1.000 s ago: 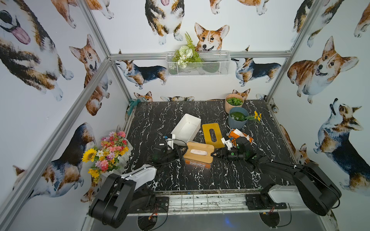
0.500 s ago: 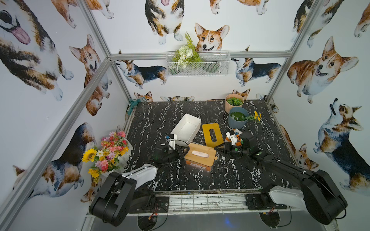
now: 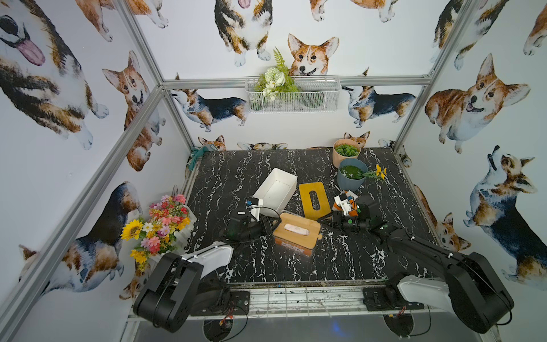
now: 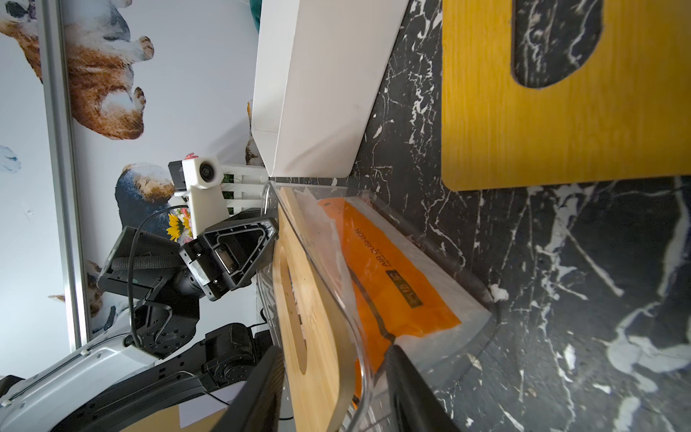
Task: Put the tissue paper into the tissue box
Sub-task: Close the box lid on the tissue box.
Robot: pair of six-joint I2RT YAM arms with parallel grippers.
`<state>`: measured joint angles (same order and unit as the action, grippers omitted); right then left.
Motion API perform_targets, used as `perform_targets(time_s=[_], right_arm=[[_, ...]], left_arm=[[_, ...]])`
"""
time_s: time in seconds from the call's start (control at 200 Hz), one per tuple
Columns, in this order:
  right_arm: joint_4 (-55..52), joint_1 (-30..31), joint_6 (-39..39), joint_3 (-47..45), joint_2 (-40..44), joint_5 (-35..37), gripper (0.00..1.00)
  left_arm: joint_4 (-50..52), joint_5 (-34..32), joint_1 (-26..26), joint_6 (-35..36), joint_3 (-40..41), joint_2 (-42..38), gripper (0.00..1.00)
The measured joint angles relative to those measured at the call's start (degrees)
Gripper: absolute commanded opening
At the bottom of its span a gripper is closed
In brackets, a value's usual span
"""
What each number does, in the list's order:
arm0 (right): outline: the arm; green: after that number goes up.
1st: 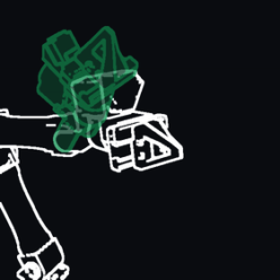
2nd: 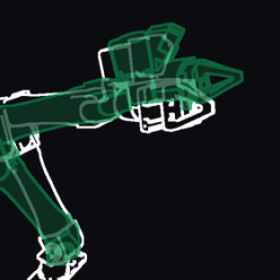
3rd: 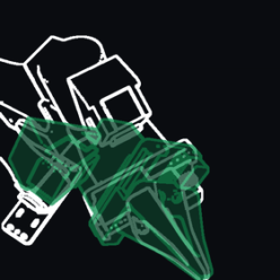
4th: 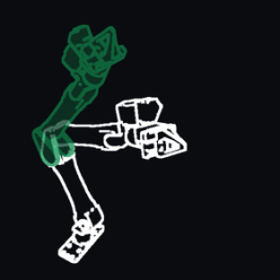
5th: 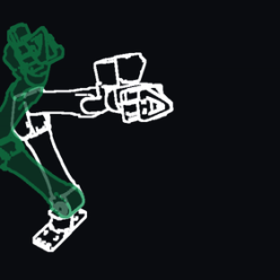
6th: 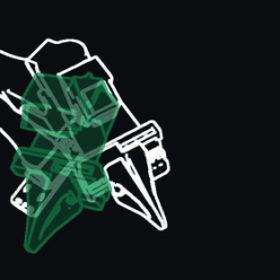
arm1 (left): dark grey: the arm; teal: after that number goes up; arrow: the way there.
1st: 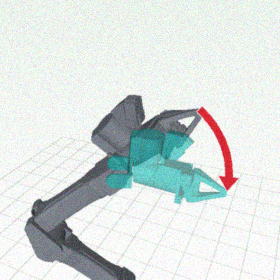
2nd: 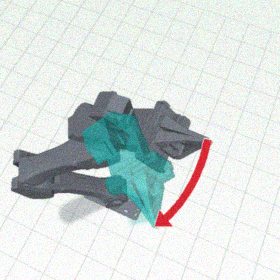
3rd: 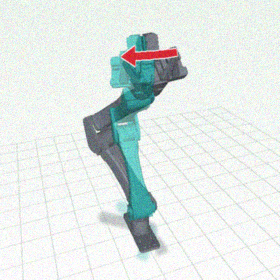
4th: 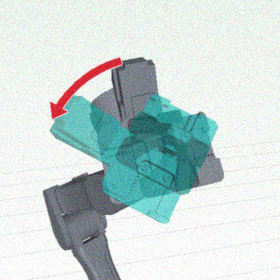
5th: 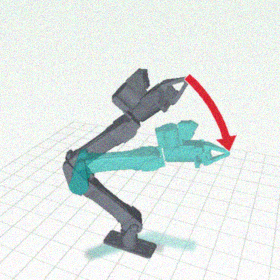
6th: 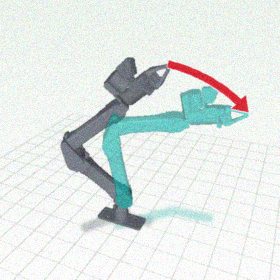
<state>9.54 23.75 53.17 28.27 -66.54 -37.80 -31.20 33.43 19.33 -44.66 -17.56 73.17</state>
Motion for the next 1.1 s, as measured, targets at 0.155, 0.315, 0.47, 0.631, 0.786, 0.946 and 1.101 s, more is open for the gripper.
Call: perform_targets(time_s=[0.155, 0.315, 0.47, 0.631, 0.786, 0.946, 1.101], right_arm=[[-1.84, 0.0, -0.39, -1.2, 1.7, 0.31, 0.5], [-3.78, 0.46, -0.42, -2.38, 3.98, 0.28, 0.51], [-3.5, 2.95, 0.42, -2.75, 3.89, 0.33, 0.52], [-2.32, 5.57, 1.53, -2.21, 0.55, 0.55, 0.49], [-2.29, 5.9, 2.03, -1.99, -1.81, 0.74, 0.46], [-2.23, 5.9, 2.23, -1.92, -3.17, 1.11, 0.43], [-1.64, 5.92, 2.51, -1.92, -3.48, 1.11, 0.46]], left_arm=[[-0.11, 0.24, 0.0, 0.31, -0.11, 0.28, 0.32], [0.22, 0.39, 0.0, 0.55, -0.37, 0.35, 0.32], [0.44, 0.42, 0.0, 0.59, -0.48, 0.33, 0.32], [0.7, 0.42, 0.0, 0.61, -0.68, 0.33, 0.32], [1.03, 0.33, 0.0, 0.79, -0.7, 0.26, 0.32], [1.05, 0.28, 0.0, 0.79, -0.72, 0.26, 0.32], [1.03, 0.04, 0.0, 0.81, -0.74, 0.28, 0.33]])
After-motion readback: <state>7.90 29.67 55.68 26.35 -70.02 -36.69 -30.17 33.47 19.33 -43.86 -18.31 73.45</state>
